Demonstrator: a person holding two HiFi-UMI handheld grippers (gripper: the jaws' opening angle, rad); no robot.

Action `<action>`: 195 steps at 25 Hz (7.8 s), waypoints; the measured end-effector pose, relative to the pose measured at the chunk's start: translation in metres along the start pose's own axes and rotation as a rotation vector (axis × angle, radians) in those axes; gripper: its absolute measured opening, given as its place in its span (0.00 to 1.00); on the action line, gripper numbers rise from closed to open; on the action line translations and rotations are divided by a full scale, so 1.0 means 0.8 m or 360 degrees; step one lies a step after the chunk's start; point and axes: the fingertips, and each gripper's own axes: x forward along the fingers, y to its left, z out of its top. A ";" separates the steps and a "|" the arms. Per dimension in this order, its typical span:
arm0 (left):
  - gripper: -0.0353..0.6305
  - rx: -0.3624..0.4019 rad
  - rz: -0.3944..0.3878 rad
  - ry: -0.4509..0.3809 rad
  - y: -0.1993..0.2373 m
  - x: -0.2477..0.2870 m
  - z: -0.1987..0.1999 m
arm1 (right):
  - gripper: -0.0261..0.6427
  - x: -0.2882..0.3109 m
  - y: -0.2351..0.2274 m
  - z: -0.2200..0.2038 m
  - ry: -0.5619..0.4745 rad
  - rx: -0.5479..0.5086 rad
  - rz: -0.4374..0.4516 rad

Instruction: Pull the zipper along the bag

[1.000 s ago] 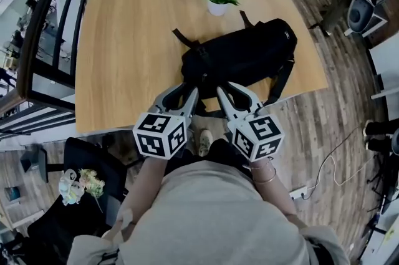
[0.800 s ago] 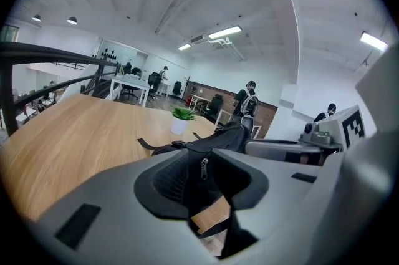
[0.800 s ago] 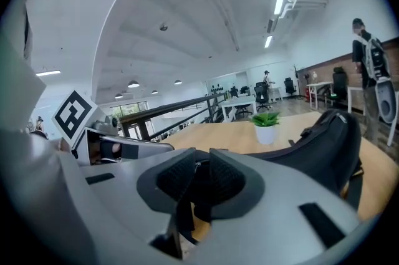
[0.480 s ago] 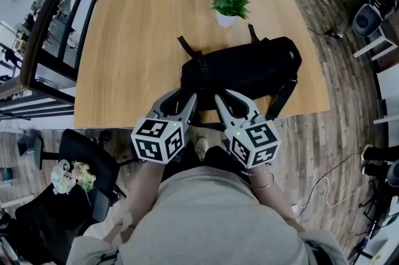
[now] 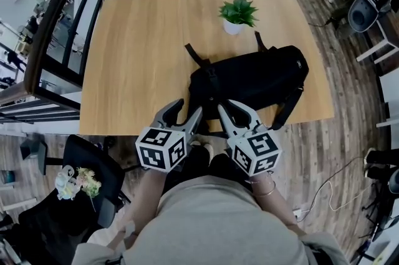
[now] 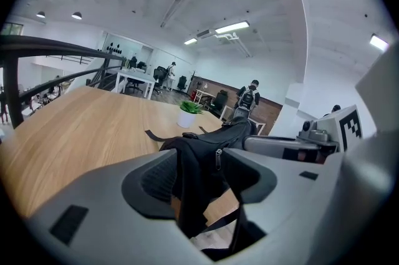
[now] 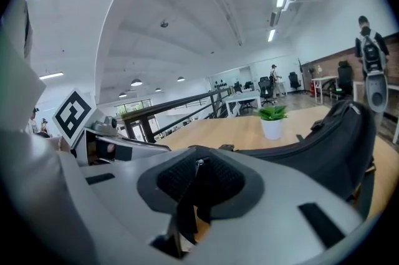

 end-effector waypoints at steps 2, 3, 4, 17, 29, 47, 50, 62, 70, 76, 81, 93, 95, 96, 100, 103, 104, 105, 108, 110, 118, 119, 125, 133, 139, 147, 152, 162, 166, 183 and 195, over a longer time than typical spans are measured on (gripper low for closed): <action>0.41 -0.0009 -0.0025 0.0008 0.003 -0.001 0.002 | 0.12 0.004 0.006 0.002 0.0007 -0.0008 -0.0003; 0.42 -0.0018 -0.0045 0.0013 0.004 -0.001 0.003 | 0.12 0.006 0.009 0.004 0.0009 -0.0018 -0.0010; 0.42 -0.0036 -0.0068 0.0019 0.004 0.000 0.004 | 0.12 0.007 0.010 0.007 0.0012 -0.0033 -0.0021; 0.42 -0.0226 -0.0227 0.0206 0.011 0.028 -0.028 | 0.12 0.003 -0.003 -0.009 0.0067 -0.0029 -0.0136; 0.32 -0.0285 -0.0412 0.0309 -0.002 0.047 -0.048 | 0.15 0.014 0.004 -0.030 0.0179 -0.0163 -0.0171; 0.18 -0.0227 -0.0655 0.0309 -0.012 0.037 -0.043 | 0.13 0.041 0.022 -0.033 0.0247 -0.0152 -0.0155; 0.18 -0.0210 -0.0676 0.0317 -0.014 0.037 -0.044 | 0.12 0.044 0.018 -0.039 0.0261 -0.0068 -0.0158; 0.16 -0.0145 -0.0679 0.0359 -0.014 0.038 -0.053 | 0.12 0.052 0.008 -0.061 0.0261 0.0152 -0.0117; 0.16 -0.0123 -0.0675 0.0372 -0.015 0.040 -0.057 | 0.21 0.052 -0.004 -0.071 0.0259 0.0307 -0.0092; 0.16 -0.0171 -0.0681 0.0359 -0.017 0.041 -0.056 | 0.15 0.038 -0.016 -0.065 0.0282 0.0122 -0.0240; 0.16 -0.0173 -0.0685 0.0364 -0.016 0.043 -0.058 | 0.10 0.033 -0.020 -0.062 0.0257 0.0107 -0.0247; 0.16 -0.0193 -0.0693 0.0366 -0.015 0.041 -0.056 | 0.20 0.045 -0.006 -0.059 0.0330 -0.0442 -0.0127; 0.16 -0.0196 -0.0694 0.0366 -0.015 0.042 -0.056 | 0.19 0.048 -0.004 -0.061 0.0357 -0.0549 -0.0122; 0.16 -0.0195 -0.0694 0.0368 -0.016 0.042 -0.057 | 0.19 0.050 -0.002 -0.063 0.0373 -0.0592 -0.0124; 0.16 -0.0165 -0.0693 0.0384 -0.018 0.042 -0.058 | 0.18 0.054 -0.001 -0.068 0.0411 -0.0682 -0.0159; 0.15 -0.0139 -0.0681 0.0395 -0.020 0.043 -0.059 | 0.17 0.056 0.000 -0.069 0.0416 -0.0773 -0.0193; 0.15 -0.0138 -0.0676 0.0396 -0.020 0.043 -0.060 | 0.16 0.057 0.001 -0.069 0.0411 -0.0796 -0.0200; 0.15 -0.0140 -0.0673 0.0397 -0.020 0.043 -0.060 | 0.16 0.058 0.000 -0.069 0.0409 -0.0804 -0.0208; 0.15 -0.0147 -0.0682 0.0400 -0.020 0.042 -0.060 | 0.13 0.057 -0.001 -0.071 0.0417 -0.0799 -0.0221; 0.15 -0.0144 -0.0693 0.0400 -0.022 0.042 -0.060 | 0.12 0.057 -0.002 -0.072 0.0414 -0.0816 -0.0225; 0.15 -0.0173 -0.0714 0.0400 -0.020 0.042 -0.060 | 0.12 0.047 -0.005 -0.068 0.0414 -0.0787 -0.0270; 0.15 -0.0171 -0.0716 0.0399 -0.020 0.043 -0.060 | 0.12 0.046 -0.006 -0.067 0.0410 -0.0777 -0.0276; 0.15 -0.0160 -0.0741 0.0404 -0.021 0.040 -0.058 | 0.12 0.040 -0.004 -0.060 0.0394 -0.0786 -0.0329; 0.15 -0.0149 -0.0789 0.0412 -0.022 0.039 -0.055 | 0.12 0.035 -0.001 -0.052 0.0410 -0.0890 -0.0408; 0.15 -0.0133 -0.0819 0.0419 -0.022 0.038 -0.054 | 0.13 0.033 -0.002 -0.052 0.0417 -0.0938 -0.0483; 0.15 -0.0127 -0.0845 0.0405 -0.022 0.037 -0.050 | 0.09 0.030 0.003 -0.044 0.0382 -0.0987 -0.0537; 0.15 -0.0120 -0.0858 0.0398 -0.021 0.035 -0.047 | 0.09 0.032 0.006 -0.040 0.0361 -0.1006 -0.0535; 0.15 -0.0124 -0.0873 0.0372 -0.018 0.034 -0.041 | 0.09 0.034 0.012 -0.032 0.0319 -0.1181 -0.0562; 0.15 -0.0115 -0.0873 0.0377 -0.018 0.033 -0.042 | 0.11 0.039 0.016 -0.040 0.0346 -0.1074 -0.0473; 0.14 -0.0045 -0.0847 0.0425 -0.012 0.034 -0.049 | 0.14 0.065 0.009 -0.061 0.0342 -0.0729 -0.0248; 0.14 -0.0117 -0.0888 0.0413 -0.009 0.035 -0.048 | 0.06 0.054 -0.007 -0.054 0.0323 -0.0655 -0.0347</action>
